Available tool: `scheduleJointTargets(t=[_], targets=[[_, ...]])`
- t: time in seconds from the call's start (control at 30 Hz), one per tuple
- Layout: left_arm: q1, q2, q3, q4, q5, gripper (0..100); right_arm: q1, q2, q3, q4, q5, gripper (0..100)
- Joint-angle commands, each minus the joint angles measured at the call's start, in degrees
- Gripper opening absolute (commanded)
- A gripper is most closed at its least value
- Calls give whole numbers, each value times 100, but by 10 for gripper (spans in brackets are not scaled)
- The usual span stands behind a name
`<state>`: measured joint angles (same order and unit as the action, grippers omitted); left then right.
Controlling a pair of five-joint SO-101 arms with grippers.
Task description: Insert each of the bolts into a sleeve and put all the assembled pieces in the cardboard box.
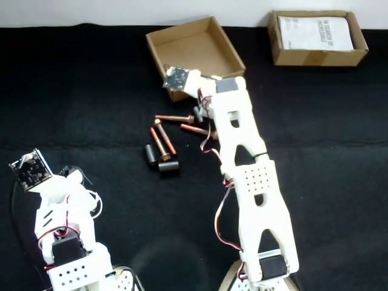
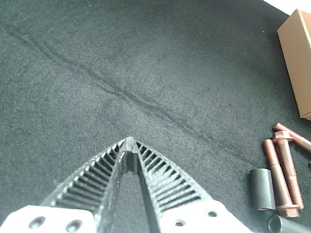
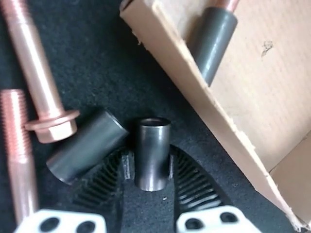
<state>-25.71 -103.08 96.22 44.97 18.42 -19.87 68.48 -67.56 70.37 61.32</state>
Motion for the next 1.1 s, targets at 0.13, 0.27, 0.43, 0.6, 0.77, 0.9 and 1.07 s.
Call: scheduleJointTargets(t=[0.13,0.27,0.43,0.6,0.77,0.9,1.07], targets=[[-48,-57,101,0,-18,14,-127,-453,-1191,945,-633,7],[-40,-48,101,0,-35,14,-92,-936,-1895,1587,-897,7],[-13,-40,101,0,-44,14,-101,-1684,-2176,2501,-914,7],[145,-31,101,35,-53,14,198,-2774,-2193,3081,-1530,7],[154,-31,101,35,-53,14,1059,-4277,-1833,3073,-2295,7],[154,-31,101,35,-53,14,1437,-5657,-884,3073,-2892,7],[215,-31,101,149,-53,14,1938,-7635,945,3073,-3464,7]])
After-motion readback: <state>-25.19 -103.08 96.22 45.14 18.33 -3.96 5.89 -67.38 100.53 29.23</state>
